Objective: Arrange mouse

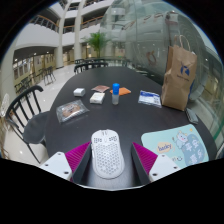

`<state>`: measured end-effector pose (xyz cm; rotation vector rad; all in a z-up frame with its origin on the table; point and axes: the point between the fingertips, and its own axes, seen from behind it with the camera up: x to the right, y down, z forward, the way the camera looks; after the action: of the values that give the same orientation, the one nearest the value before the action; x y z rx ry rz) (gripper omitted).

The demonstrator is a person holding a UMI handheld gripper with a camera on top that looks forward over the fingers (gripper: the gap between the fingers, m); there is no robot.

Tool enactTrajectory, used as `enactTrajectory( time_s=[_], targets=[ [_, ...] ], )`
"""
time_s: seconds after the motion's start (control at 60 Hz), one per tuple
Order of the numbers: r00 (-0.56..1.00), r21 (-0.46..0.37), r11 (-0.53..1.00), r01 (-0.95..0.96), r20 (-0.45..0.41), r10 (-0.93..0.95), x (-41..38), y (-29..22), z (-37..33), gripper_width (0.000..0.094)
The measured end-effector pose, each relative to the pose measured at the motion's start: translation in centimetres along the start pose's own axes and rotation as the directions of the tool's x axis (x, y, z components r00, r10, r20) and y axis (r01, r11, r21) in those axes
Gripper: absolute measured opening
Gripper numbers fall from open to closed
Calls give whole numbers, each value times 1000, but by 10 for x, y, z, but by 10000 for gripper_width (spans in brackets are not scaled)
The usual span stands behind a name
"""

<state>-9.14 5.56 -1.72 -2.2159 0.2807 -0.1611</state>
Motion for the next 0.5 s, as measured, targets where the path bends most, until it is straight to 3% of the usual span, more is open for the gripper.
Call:
enactTrajectory(
  time_s=[0.117,0.183,0.317,0.383,0.5],
  targets=[
    [998,10,999,-37,-41,38,12,-9,13,729],
    [998,19,999,-31,-59,32,13,-12,15,518],
    [999,-3,1000,-22,-30,21,10,-9,12,409],
    [999,-26,999,36,3,-36,11,-10,-5,401],
    [989,7,993,117,-96,-116,74,-32,-52,401]
  ],
)
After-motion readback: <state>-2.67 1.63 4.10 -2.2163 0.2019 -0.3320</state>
